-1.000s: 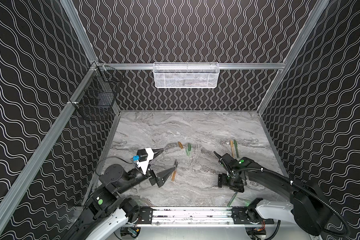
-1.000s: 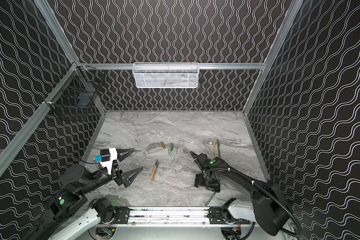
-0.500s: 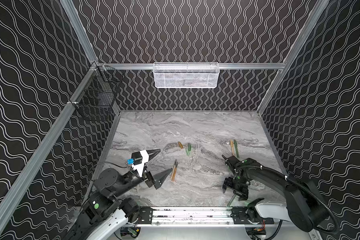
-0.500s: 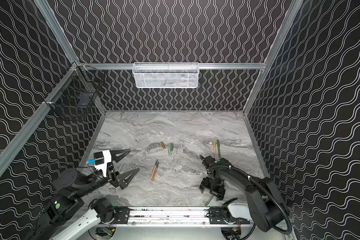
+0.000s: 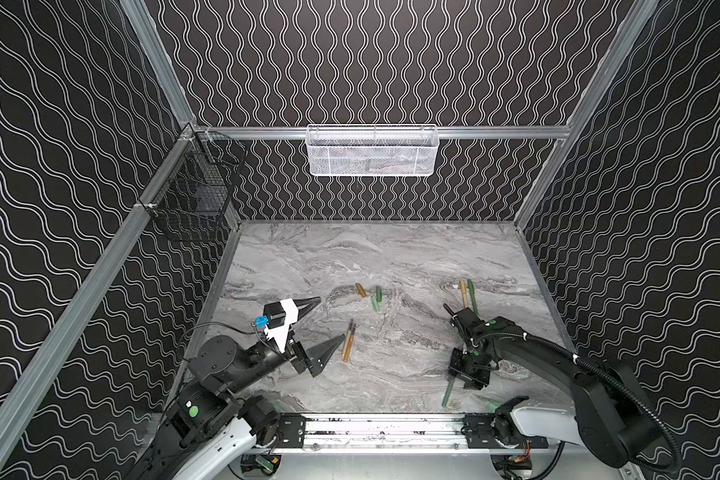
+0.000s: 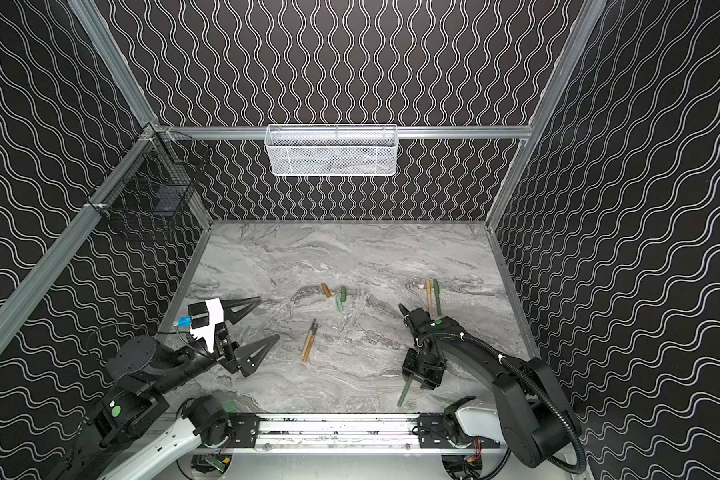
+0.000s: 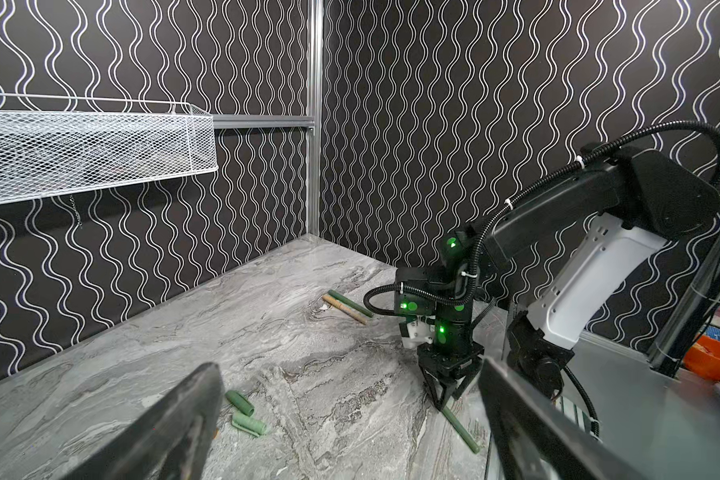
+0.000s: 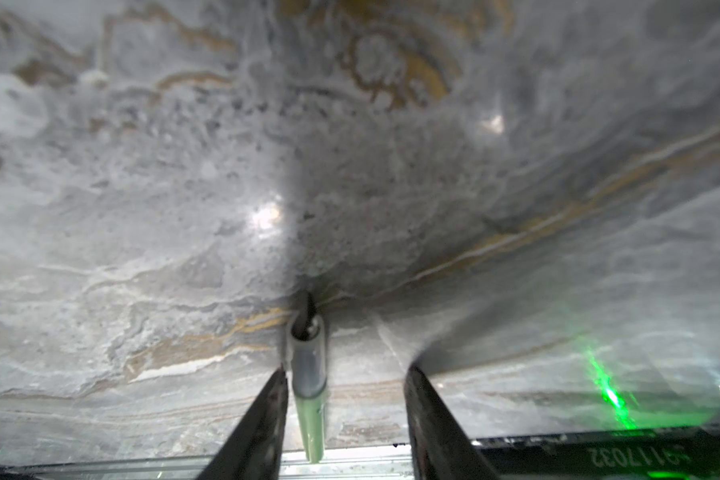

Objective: Insert the pens into the pen caps
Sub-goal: 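Lift the green pen toward the left gripper while the left gripper opens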

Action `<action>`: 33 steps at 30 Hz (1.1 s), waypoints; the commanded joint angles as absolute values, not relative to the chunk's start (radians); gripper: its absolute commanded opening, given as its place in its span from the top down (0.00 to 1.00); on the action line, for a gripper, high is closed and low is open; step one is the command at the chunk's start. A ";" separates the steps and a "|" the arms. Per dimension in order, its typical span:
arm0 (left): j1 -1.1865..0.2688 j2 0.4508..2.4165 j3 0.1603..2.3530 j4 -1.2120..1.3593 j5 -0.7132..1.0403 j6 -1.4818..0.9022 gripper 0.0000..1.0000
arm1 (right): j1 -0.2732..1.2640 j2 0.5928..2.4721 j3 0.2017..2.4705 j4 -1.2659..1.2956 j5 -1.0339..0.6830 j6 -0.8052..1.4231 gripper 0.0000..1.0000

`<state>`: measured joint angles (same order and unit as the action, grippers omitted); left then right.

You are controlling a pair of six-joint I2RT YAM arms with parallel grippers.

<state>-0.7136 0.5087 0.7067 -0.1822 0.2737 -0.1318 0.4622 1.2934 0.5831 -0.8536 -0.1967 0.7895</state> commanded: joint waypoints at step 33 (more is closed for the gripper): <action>-0.712 0.787 0.551 0.159 0.406 -0.314 0.01 | 0.556 1.330 0.643 -0.233 -0.206 0.484 0.92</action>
<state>-0.7136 0.7639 0.5598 0.0456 0.3683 -0.2882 0.5545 1.3575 0.6456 -0.4026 -0.1810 0.5606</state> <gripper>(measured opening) 0.989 0.134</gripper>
